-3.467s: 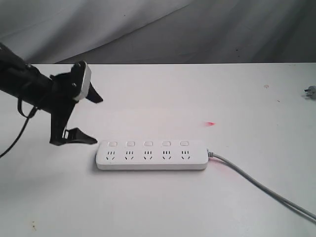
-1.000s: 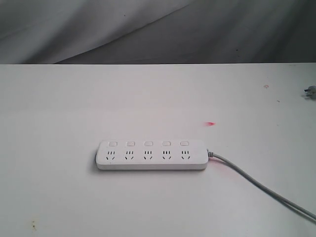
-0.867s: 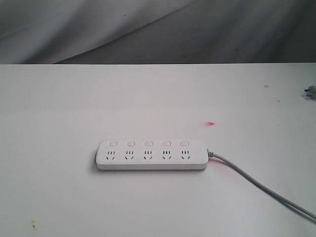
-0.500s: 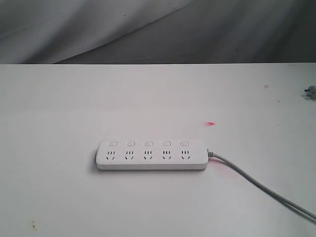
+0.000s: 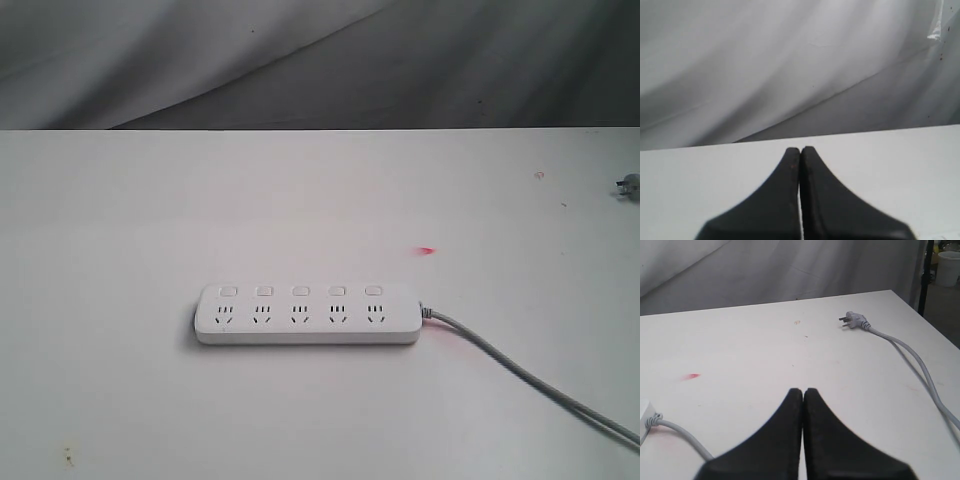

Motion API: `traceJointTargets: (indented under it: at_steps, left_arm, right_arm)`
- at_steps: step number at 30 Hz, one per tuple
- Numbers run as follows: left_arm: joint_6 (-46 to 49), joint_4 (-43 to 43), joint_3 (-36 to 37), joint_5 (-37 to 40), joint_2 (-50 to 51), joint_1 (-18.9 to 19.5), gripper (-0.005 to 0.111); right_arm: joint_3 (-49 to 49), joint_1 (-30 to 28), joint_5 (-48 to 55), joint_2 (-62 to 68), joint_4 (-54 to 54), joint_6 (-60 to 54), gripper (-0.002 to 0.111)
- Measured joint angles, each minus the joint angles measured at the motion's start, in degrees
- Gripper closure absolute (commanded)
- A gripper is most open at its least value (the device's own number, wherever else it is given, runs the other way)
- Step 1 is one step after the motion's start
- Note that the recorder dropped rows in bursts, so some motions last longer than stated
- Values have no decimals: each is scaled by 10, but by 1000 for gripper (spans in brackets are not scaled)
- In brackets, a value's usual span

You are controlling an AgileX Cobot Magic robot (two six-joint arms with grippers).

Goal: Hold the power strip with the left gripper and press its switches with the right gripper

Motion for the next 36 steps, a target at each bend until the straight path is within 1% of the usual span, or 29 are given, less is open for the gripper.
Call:
traceJointTargets:
  at_steps: [5,15,18,21,24,30,36]
  left_arm:
    - [0,2,46,-19,0,0,106]
    - [0,4,53,-27,-5,0,106]
    - [0,4,53,-16,-34,0,106]
    - [0,4,62,11,-85,0,106]
    - [0,4,82,31,-147,0,106]
    - [0,18,131,44,-256,0,106]
    - [0,23,133,74,-274,0,106]
  right_arm:
    - [0,0,0,0,0,0,108]
    - [0,0,0,0,0,0,108]
    - [0,0,0,0,0,0,108]
    - [0,0,0,0,0,0,108]
    - [0,0,0,0,0,0,108]
    - [0,0,0,0,0,0,108]
    - [0,0,0,0,0,0,108]
